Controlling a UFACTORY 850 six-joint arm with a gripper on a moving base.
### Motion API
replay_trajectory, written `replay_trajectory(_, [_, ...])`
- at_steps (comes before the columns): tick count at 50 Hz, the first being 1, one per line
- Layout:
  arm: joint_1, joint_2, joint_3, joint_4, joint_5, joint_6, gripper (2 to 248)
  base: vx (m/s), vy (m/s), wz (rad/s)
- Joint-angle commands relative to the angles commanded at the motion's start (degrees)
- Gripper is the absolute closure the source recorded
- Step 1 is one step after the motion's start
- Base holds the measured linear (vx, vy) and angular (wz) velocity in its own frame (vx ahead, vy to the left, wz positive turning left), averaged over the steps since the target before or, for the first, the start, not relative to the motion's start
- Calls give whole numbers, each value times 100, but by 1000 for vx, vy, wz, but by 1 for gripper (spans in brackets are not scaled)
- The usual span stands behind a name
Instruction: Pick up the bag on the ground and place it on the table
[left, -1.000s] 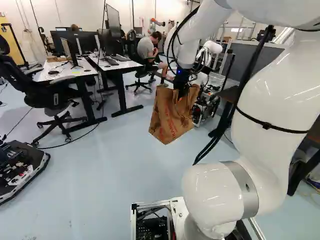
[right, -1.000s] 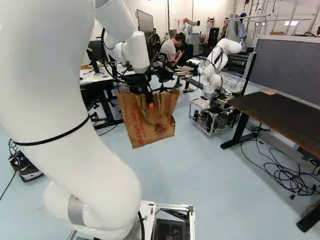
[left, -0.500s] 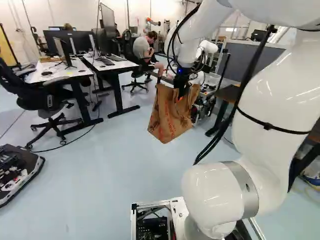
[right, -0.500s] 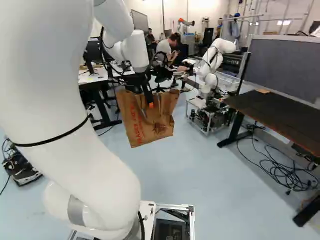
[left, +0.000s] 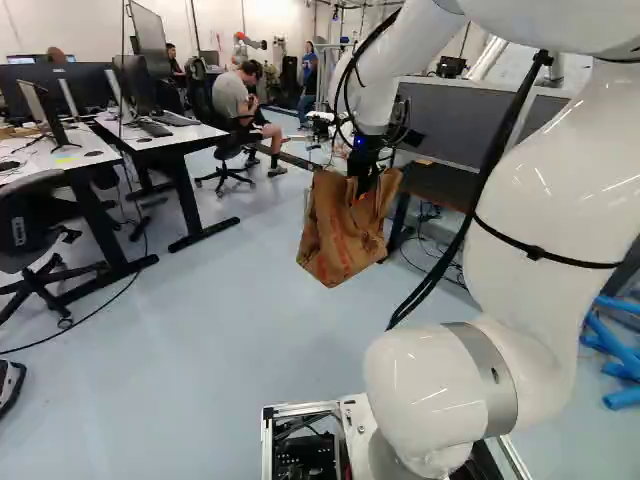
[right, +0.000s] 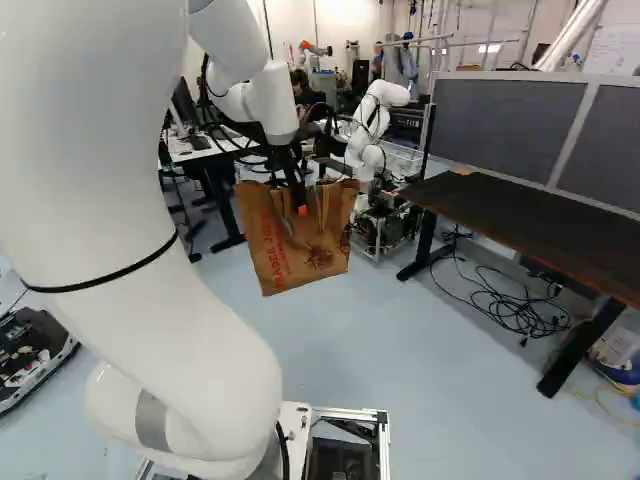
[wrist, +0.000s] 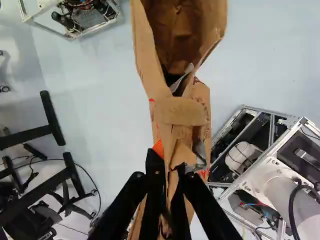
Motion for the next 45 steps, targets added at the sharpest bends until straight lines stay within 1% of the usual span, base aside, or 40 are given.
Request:
replay_trajectory(30, [0,0,0,0,0,0,229,51,-75,-372])
replay_trajectory(45, [0,0,0,0,0,0,229,116,-76,-387])
